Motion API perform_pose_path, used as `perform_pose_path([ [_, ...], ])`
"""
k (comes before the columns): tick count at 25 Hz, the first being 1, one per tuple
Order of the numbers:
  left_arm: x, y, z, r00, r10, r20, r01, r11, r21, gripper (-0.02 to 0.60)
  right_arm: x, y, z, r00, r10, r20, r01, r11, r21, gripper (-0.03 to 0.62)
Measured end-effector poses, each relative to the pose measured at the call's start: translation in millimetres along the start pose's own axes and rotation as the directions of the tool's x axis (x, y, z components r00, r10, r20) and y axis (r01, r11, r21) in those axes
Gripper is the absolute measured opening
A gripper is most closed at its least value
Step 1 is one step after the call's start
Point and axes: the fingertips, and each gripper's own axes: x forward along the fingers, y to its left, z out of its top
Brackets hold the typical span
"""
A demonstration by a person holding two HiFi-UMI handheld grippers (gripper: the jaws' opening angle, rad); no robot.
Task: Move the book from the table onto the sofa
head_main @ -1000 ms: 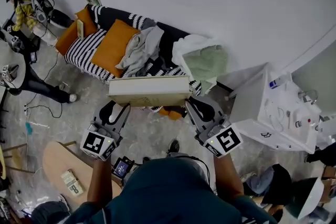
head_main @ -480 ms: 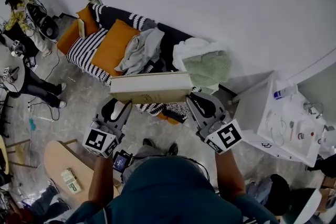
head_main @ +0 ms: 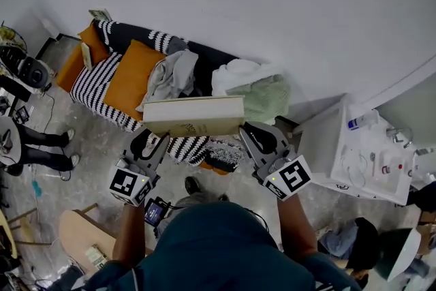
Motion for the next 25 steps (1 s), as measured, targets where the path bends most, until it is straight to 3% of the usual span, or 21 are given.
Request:
perform_pose_path([
  [14,59,73,3,0.99,-0.134,0.031,0.134,0.991,0.007,0.176,64,-33,-4,0.989,-0.146,-0.031,0.146,0.989,-0.015,0.031],
  [25,114,92,-14,0.997,-0.074,-0.012,0.074,0.997,-0.022,0.176,90,-85,-30,0.995,-0.08,-0.058,0.082,0.996,0.028,0.031],
])
